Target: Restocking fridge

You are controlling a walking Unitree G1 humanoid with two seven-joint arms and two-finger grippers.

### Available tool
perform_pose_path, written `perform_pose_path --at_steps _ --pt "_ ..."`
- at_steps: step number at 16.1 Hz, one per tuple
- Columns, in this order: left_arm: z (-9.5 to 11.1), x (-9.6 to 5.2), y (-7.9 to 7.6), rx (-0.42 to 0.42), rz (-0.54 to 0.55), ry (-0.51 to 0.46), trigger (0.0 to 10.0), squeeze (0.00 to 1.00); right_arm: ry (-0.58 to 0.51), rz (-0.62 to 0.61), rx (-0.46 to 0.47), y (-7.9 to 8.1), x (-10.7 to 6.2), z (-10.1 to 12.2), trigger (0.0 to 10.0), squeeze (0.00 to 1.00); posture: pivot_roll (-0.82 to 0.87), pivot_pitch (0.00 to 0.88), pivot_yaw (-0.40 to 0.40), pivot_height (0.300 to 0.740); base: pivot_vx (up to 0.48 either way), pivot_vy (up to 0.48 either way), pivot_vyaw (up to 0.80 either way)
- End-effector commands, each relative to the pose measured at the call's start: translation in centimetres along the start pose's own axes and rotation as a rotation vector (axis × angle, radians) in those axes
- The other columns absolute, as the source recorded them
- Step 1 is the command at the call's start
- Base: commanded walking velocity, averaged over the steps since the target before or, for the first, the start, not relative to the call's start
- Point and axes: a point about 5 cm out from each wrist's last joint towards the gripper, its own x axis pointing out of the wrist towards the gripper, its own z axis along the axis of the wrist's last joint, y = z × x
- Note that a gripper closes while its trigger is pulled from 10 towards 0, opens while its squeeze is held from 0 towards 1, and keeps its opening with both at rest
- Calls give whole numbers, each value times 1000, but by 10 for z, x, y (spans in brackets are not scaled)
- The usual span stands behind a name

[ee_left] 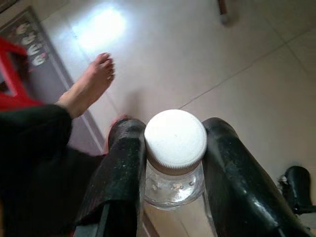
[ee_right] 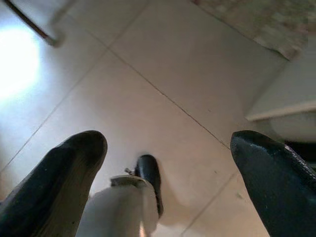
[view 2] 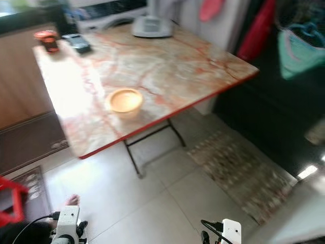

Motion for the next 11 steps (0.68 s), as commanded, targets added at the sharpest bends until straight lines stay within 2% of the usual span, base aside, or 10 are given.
perform_pose_path --at_steps 1,11 --pt "-4 -2 0 -12 -4 4 10000 0 17 -5 -5 -3 -1 -3 10000 0 -21 89 -5 740 0 0 -738" --pt "-8 -3 -3 -21 -18 18 10000 0 33 -10 -12 -5 -2 -6 10000 0 -22 62 -7 740 0 0 -738"
